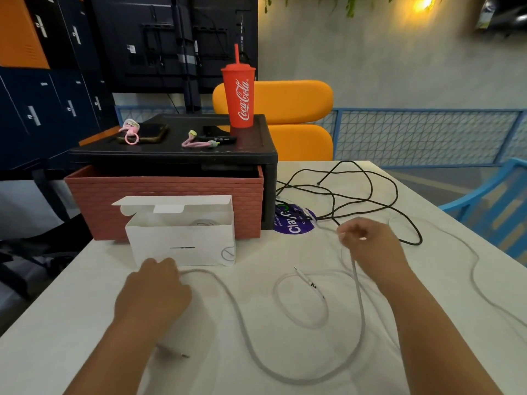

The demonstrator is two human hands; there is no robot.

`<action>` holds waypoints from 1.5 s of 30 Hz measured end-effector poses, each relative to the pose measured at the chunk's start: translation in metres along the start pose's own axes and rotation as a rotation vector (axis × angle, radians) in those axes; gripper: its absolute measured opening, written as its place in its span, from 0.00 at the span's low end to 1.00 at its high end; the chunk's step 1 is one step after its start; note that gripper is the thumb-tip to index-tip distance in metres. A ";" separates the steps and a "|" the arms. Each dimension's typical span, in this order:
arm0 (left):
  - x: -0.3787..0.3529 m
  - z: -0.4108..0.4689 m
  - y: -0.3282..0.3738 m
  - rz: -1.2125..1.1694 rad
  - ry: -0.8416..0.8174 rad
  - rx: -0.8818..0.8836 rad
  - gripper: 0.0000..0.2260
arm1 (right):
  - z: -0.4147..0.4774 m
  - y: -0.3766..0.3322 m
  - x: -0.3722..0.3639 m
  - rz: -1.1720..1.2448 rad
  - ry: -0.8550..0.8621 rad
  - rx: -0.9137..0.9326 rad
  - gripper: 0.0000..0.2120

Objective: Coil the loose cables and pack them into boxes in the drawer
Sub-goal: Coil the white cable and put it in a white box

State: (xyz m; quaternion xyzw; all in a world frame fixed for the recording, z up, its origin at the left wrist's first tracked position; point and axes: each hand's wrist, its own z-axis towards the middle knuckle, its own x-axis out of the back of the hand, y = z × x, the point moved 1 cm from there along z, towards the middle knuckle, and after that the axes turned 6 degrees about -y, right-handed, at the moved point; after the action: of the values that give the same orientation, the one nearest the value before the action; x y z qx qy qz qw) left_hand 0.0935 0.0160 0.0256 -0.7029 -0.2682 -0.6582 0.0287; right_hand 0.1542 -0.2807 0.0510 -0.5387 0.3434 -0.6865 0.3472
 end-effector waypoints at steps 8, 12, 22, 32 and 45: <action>0.008 0.007 -0.016 -0.019 -0.036 0.118 0.16 | 0.006 0.003 0.016 1.347 0.242 -0.194 0.09; 0.011 0.012 -0.024 0.056 -0.087 0.109 0.12 | 0.011 0.013 0.002 1.217 0.207 -0.264 0.06; 0.037 -0.023 0.004 -1.187 -0.542 -0.503 0.20 | -0.003 -0.004 -0.025 0.181 -0.033 0.015 0.09; 0.022 -0.015 0.018 -1.987 -1.001 -0.787 0.18 | -0.058 -0.053 -0.075 0.626 -0.651 0.171 0.06; 0.032 -0.010 0.006 -2.015 -0.615 -0.629 0.23 | -0.040 -0.035 -0.070 -0.083 -0.257 0.141 0.10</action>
State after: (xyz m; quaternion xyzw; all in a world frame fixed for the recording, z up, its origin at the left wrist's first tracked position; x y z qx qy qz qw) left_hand 0.0860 0.0179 0.0588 -0.2715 -0.5352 -0.2156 -0.7703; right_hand 0.1236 -0.1991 0.0383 -0.6103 0.2244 -0.6481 0.3964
